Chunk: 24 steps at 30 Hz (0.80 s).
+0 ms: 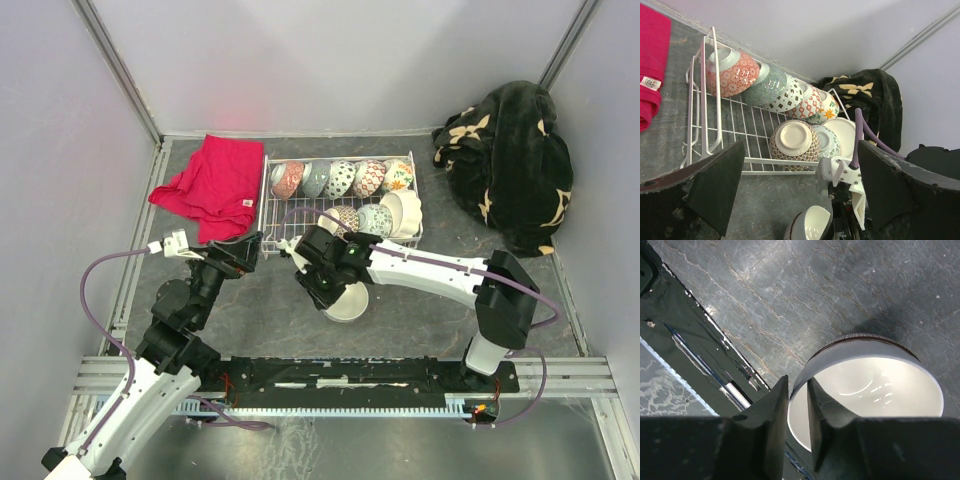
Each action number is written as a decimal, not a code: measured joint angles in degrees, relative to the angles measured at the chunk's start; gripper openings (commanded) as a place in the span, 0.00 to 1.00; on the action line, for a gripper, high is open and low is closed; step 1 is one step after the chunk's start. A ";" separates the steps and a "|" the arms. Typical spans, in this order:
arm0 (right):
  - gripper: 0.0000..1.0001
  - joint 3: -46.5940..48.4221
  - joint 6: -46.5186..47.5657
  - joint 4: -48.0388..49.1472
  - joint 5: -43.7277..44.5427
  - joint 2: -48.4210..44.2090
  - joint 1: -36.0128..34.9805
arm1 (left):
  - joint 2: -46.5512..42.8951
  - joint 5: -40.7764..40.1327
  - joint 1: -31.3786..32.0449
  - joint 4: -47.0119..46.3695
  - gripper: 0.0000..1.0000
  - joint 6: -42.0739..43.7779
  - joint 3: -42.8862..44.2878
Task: Load the bowls into the dish rack
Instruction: Pick up the bowl from the center of the board.
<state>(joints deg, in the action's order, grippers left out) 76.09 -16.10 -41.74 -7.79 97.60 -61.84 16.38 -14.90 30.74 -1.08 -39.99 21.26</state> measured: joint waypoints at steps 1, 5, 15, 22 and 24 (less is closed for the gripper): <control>0.17 0.13 0.00 -0.24 0.28 0.07 -0.04 | 0.00 0.00 0.00 0.00 0.99 0.00 0.00; 0.02 0.68 -0.22 -1.62 0.61 0.35 -0.20 | 0.00 0.00 0.00 0.00 0.99 0.00 0.00; 0.01 0.42 0.37 -0.66 2.89 -1.49 -0.52 | 0.00 0.00 0.00 0.00 0.99 0.00 0.00; 0.01 -2.58 -0.22 1.27 3.32 -8.20 -0.59 | 0.00 0.00 0.00 0.00 0.99 0.00 0.00; 0.01 -4.04 -0.63 2.78 3.32 -10.88 -0.63 | -0.04 0.00 0.00 0.00 0.99 0.00 0.00</control>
<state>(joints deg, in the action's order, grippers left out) 72.05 -16.73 -38.96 -4.47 86.72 -62.48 16.34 -14.90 30.74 -1.08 -39.99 21.26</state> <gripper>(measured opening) 0.023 0.993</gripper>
